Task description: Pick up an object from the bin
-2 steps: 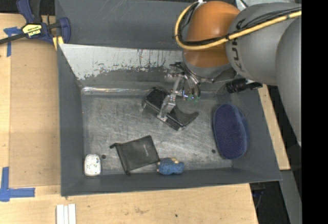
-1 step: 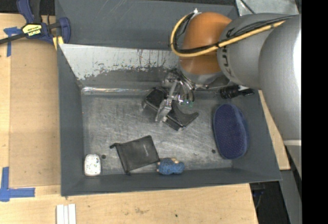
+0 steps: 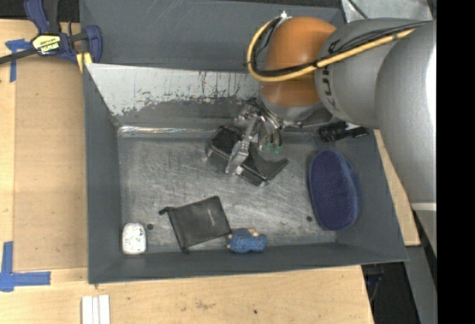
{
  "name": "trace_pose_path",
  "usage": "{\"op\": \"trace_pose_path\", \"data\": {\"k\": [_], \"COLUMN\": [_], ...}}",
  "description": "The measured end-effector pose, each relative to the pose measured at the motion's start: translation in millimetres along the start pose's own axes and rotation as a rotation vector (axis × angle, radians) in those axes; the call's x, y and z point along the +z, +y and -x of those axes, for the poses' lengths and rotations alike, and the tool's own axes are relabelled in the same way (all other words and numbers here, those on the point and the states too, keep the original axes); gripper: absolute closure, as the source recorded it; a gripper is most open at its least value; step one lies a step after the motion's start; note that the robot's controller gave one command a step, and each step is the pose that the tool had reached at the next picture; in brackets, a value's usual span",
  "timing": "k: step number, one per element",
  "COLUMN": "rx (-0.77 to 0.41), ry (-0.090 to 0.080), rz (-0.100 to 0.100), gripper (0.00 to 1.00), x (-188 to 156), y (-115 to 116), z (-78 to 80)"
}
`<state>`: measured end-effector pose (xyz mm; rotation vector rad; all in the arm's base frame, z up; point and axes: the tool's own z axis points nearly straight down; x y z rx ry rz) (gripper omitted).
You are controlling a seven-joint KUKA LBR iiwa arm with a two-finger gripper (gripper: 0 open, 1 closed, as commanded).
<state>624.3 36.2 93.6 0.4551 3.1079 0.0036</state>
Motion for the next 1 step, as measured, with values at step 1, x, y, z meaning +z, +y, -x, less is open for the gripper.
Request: {"op": "trace_pose_path", "data": {"k": [1], "rx": [-0.164], "ry": [-0.002], "rz": [-0.003], "gripper": [1.00], "x": [-115.9], "y": [0.1], "z": [-18.0]}}
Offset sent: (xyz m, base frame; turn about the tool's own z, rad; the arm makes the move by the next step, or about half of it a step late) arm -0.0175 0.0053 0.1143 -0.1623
